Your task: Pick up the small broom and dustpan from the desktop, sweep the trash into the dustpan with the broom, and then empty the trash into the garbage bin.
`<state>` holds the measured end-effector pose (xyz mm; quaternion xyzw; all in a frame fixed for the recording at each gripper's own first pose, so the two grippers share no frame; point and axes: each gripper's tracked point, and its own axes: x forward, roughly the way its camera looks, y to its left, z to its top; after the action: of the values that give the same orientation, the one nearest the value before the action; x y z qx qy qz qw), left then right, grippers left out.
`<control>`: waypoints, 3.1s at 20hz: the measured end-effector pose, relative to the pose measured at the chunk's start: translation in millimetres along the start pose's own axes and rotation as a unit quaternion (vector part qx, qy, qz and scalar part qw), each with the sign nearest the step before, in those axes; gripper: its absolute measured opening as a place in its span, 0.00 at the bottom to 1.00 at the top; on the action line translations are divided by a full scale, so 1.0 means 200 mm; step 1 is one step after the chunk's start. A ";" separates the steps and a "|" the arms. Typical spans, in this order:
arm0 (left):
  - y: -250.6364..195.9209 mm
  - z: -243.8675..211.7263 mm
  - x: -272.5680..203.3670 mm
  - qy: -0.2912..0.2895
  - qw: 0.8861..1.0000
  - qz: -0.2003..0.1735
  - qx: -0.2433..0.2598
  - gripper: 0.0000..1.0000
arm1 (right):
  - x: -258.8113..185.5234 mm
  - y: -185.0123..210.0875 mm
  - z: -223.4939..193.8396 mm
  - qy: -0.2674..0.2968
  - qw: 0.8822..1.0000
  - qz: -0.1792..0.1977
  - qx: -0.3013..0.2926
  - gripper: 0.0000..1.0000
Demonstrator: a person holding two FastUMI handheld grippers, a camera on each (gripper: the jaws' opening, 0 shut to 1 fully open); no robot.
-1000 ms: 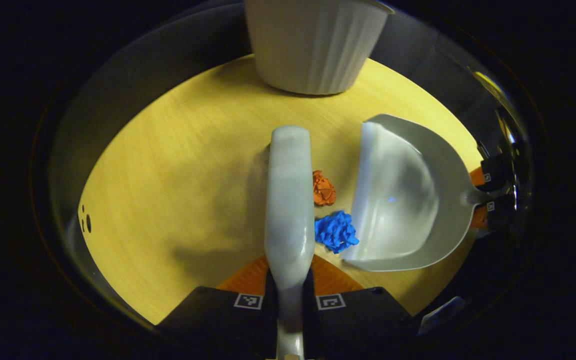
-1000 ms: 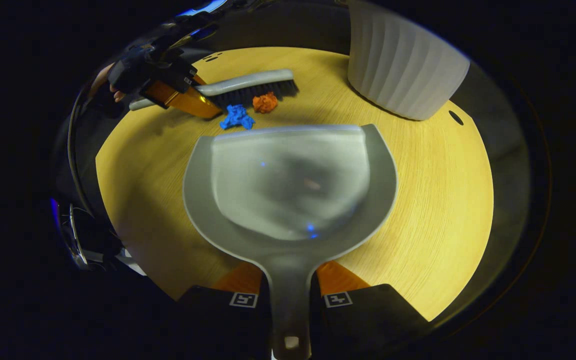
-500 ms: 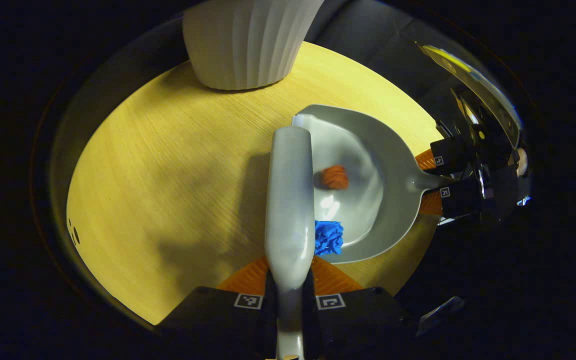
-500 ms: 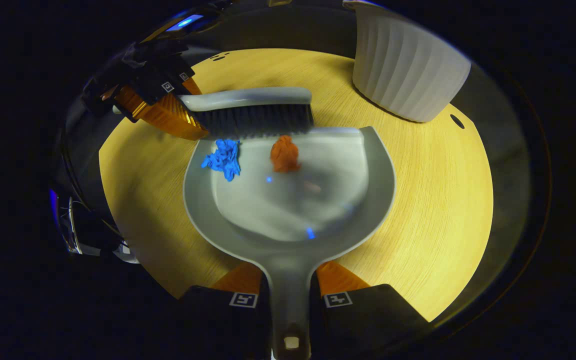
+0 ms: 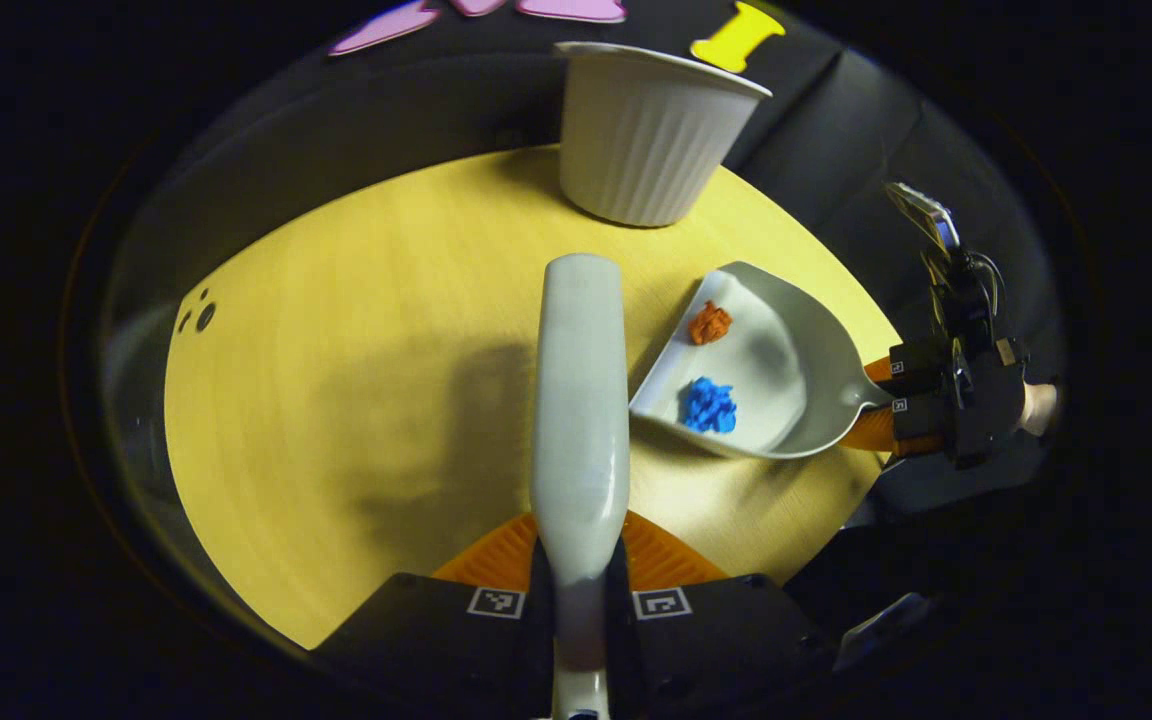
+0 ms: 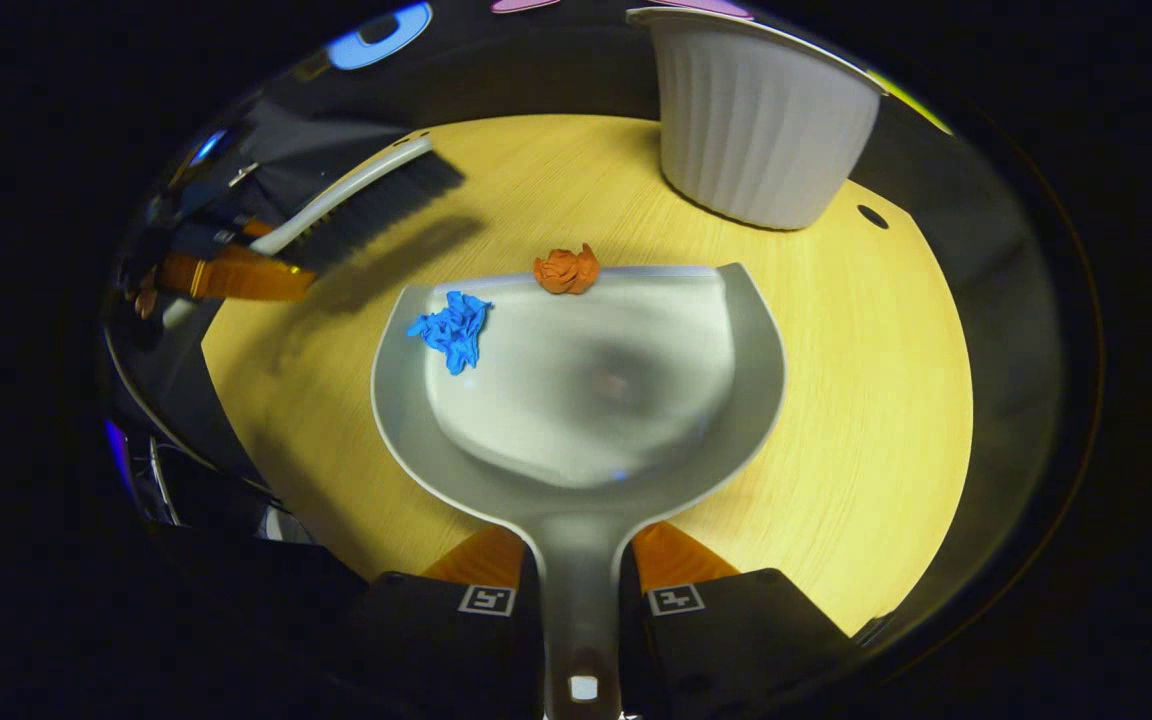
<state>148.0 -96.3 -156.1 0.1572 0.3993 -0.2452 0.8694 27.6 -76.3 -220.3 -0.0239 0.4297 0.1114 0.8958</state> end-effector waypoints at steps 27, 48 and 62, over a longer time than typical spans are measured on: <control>0.55 -0.71 -0.21 -0.046 0.989 0.039 -0.132 0.25 | -1.12 -0.61 1.14 -0.110 0.989 -0.088 0.052 0.33; 0.76 -0.70 -0.32 -0.058 0.979 0.078 -0.179 0.27 | -0.67 -0.98 1.73 -0.064 0.915 -0.333 -0.217 0.33; 0.73 -0.85 -0.30 -0.053 0.973 0.061 -0.217 0.26 | -0.77 -1.00 1.82 -0.034 0.771 -0.491 -0.405 0.33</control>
<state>90.1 122.1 -205.5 -0.0247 0.3860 -0.1069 0.9159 255.9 -249.1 118.1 -0.5883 0.2439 -0.1786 0.7500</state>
